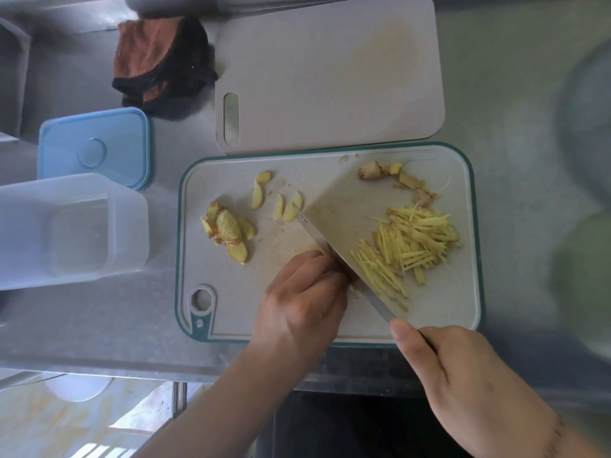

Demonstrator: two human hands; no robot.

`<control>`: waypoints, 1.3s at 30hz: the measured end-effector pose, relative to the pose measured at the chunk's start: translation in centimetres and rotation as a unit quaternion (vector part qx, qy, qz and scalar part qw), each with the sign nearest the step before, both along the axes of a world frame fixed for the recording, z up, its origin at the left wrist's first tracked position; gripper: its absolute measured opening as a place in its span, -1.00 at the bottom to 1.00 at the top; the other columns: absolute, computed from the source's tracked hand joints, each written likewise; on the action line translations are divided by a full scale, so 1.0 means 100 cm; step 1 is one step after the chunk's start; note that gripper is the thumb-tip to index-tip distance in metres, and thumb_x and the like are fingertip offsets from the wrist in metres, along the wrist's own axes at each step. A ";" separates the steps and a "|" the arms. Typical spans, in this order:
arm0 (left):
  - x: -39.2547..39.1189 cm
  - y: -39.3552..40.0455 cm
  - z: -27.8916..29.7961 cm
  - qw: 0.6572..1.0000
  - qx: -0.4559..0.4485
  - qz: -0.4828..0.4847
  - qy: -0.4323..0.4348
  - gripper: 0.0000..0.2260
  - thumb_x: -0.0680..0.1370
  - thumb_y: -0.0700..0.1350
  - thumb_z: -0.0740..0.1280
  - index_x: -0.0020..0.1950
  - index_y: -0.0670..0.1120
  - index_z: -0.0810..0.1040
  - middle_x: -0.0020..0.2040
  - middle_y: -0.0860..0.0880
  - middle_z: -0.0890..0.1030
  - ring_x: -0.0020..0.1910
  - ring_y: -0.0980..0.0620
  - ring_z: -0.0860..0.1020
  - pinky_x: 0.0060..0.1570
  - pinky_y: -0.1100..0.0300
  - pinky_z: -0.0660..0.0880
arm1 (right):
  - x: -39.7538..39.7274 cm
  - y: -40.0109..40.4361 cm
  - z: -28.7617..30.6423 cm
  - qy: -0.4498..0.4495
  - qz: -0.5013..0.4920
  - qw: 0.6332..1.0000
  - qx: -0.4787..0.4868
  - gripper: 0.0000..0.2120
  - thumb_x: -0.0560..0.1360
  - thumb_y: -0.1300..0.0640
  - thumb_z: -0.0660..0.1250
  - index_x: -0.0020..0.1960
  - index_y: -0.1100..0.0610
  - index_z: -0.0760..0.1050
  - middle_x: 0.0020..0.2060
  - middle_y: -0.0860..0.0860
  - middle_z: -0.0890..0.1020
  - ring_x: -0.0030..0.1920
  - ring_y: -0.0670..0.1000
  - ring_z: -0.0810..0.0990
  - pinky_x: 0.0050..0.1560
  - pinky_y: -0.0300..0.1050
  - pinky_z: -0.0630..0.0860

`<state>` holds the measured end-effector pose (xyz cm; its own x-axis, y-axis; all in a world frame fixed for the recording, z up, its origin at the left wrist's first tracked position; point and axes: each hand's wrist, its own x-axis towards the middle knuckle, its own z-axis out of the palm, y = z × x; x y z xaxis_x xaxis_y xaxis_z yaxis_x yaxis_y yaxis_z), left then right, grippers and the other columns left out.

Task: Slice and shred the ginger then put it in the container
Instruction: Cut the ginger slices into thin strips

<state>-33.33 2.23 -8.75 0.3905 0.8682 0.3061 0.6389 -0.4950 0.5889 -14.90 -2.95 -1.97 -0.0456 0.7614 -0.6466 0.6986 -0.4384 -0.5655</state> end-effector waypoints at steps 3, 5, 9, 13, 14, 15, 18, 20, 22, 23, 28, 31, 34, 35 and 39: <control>-0.001 0.001 -0.001 1.000 0.006 -0.001 -0.001 -0.96 0.48 -0.41 0.47 -0.16 -0.31 0.70 -0.11 -0.18 0.69 -0.04 -0.12 0.66 0.05 0.14 0.58 | -0.011 0.011 -0.001 0.007 0.001 1.000 0.007 -0.36 0.41 -0.41 -0.18 -0.50 0.08 0.21 -0.58 -0.13 0.43 -0.49 -0.08 0.41 -0.43 -0.21 0.30; 0.000 0.001 -0.001 1.000 0.007 -0.003 -0.006 -0.96 0.47 -0.40 0.49 -0.17 -0.30 0.69 -0.12 -0.18 0.69 -0.05 -0.11 0.66 0.04 0.14 0.58 | -0.017 0.018 -0.002 0.016 0.002 1.000 0.019 -0.41 0.39 -0.39 -0.16 -0.50 0.05 0.23 -0.59 -0.16 0.43 -0.51 -0.10 0.42 -0.46 -0.21 0.31; -0.001 0.001 0.000 1.000 0.006 -0.009 0.011 -0.96 0.48 -0.39 0.48 -0.15 -0.29 0.70 -0.11 -0.16 0.68 -0.08 -0.12 0.65 0.01 0.09 0.59 | -0.011 0.017 -0.001 0.005 -0.014 0.999 0.030 -0.40 0.41 -0.39 -0.16 -0.50 0.06 0.22 -0.61 -0.08 0.41 -0.51 -0.10 0.41 -0.44 -0.22 0.34; -0.004 0.001 0.001 1.000 0.006 -0.008 0.013 -0.96 0.47 -0.38 0.49 -0.17 -0.28 0.69 -0.13 -0.15 0.66 -0.10 -0.09 0.63 0.03 0.12 0.58 | 0.001 0.007 0.001 0.009 -0.033 0.999 0.030 -0.33 0.39 -0.47 -0.18 -0.52 0.08 0.18 -0.62 -0.05 0.39 -0.55 -0.07 0.38 -0.47 -0.28 0.31; -0.005 0.001 0.000 1.000 0.003 -0.006 0.010 -0.96 0.47 -0.38 0.49 -0.16 -0.28 0.70 -0.12 -0.15 0.67 -0.09 -0.09 0.63 0.05 0.13 0.58 | 0.002 0.006 0.002 0.015 -0.029 0.999 0.028 -0.32 0.35 -0.49 -0.18 -0.50 0.09 0.21 -0.61 -0.02 0.38 -0.55 -0.06 0.36 -0.49 -0.28 0.27; -0.006 0.000 0.000 1.000 0.000 -0.007 0.010 -0.98 0.47 -0.37 0.50 -0.15 -0.28 0.70 -0.11 -0.15 0.67 -0.08 -0.08 0.63 0.06 0.14 0.58 | 0.003 0.003 0.002 0.021 -0.024 0.999 0.028 -0.31 0.34 -0.50 -0.19 -0.47 0.08 0.25 -0.61 -0.01 0.37 -0.55 -0.06 0.36 -0.49 -0.26 0.25; -0.007 -0.003 -0.001 1.000 -0.006 -0.004 0.013 -0.97 0.48 -0.36 0.49 -0.10 -0.29 0.71 -0.08 -0.16 0.68 -0.03 -0.09 0.64 0.09 0.14 0.58 | 0.004 -0.002 0.005 0.025 -0.012 0.999 0.032 -0.32 0.32 -0.51 -0.21 -0.36 0.05 0.32 -0.57 0.02 0.40 -0.51 -0.06 0.39 -0.45 -0.19 0.26; -0.007 -0.003 -0.001 1.000 -0.004 -0.002 0.013 -0.96 0.47 -0.38 0.47 -0.11 -0.29 0.70 -0.08 -0.17 0.68 -0.03 -0.09 0.64 0.11 0.17 0.58 | 0.003 -0.005 0.008 0.021 -0.010 0.999 0.028 -0.34 0.30 -0.52 -0.22 -0.35 0.02 0.33 -0.56 -0.01 0.42 -0.48 -0.08 0.41 -0.42 -0.21 0.29; -0.007 -0.003 -0.001 1.000 0.001 -0.002 0.012 -0.96 0.49 -0.38 0.45 -0.12 -0.29 0.70 -0.09 -0.18 0.68 -0.03 -0.08 0.64 0.12 0.19 0.58 | 0.002 -0.008 0.010 0.021 -0.014 0.999 0.025 -0.38 0.29 -0.51 -0.22 -0.39 -0.06 0.35 -0.56 -0.07 0.42 -0.46 -0.11 0.43 -0.39 -0.28 0.32; -0.006 -0.003 -0.001 1.000 0.003 -0.002 0.013 -0.95 0.49 -0.37 0.44 -0.12 -0.29 0.70 -0.10 -0.18 0.68 -0.04 -0.07 0.64 0.12 0.19 0.58 | 0.001 -0.009 0.010 0.021 -0.015 0.999 0.025 -0.40 0.29 -0.50 -0.22 -0.39 -0.09 0.35 -0.56 -0.09 0.43 -0.44 -0.12 0.44 -0.37 -0.30 0.33; -0.006 -0.003 -0.002 1.000 0.008 -0.002 0.006 -0.95 0.50 -0.38 0.45 -0.12 -0.30 0.71 -0.11 -0.18 0.68 -0.05 -0.10 0.65 0.07 0.13 0.59 | 0.003 -0.010 0.011 0.017 -0.014 0.999 0.026 -0.42 0.30 -0.50 -0.23 -0.36 -0.14 0.37 -0.52 -0.12 0.47 -0.40 -0.13 0.46 -0.33 -0.31 0.34; -0.007 -0.002 -0.003 1.000 0.009 -0.007 0.003 -0.95 0.51 -0.37 0.45 -0.11 -0.30 0.71 -0.09 -0.18 0.70 -0.03 -0.13 0.67 0.05 0.09 0.60 | 0.001 -0.009 0.012 0.019 -0.014 1.000 0.020 -0.42 0.29 -0.50 -0.25 -0.35 -0.16 0.37 -0.52 -0.13 0.47 -0.40 -0.15 0.46 -0.34 -0.31 0.35; -0.006 -0.002 -0.004 1.000 0.008 -0.006 -0.003 -0.94 0.52 -0.37 0.44 -0.10 -0.30 0.72 -0.07 -0.18 0.70 -0.01 -0.13 0.68 0.07 0.08 0.60 | -0.001 -0.005 0.010 0.016 -0.015 1.000 -0.016 -0.32 0.40 -0.45 -0.21 -0.43 0.09 0.29 -0.55 -0.08 0.43 -0.44 -0.13 0.43 -0.32 -0.26 0.34; -0.006 -0.003 -0.004 1.000 0.008 -0.004 -0.007 -0.95 0.51 -0.37 0.44 -0.10 -0.30 0.71 -0.07 -0.18 0.70 -0.01 -0.13 0.67 0.06 0.08 0.60 | -0.003 -0.003 0.009 0.015 -0.011 1.000 -0.024 -0.35 0.39 -0.41 -0.18 -0.47 0.13 0.21 -0.56 -0.07 0.42 -0.46 -0.12 0.42 -0.33 -0.25 0.34; -0.005 -0.002 -0.004 1.000 0.009 -0.011 -0.003 -0.97 0.51 -0.38 0.46 -0.11 -0.31 0.71 -0.10 -0.18 0.69 -0.03 -0.13 0.66 0.05 0.08 0.60 | -0.011 0.009 0.002 0.025 -0.011 1.000 -0.003 -0.43 0.41 -0.36 -0.12 -0.50 0.08 0.17 -0.64 -0.03 0.35 -0.53 -0.09 0.37 -0.44 -0.22 0.30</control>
<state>-33.86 2.04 -9.15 0.4078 0.8538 0.3235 0.6239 -0.5193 0.5841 -16.01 -2.04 -1.81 -0.0609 0.7584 -0.6489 0.6594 -0.4575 -0.5966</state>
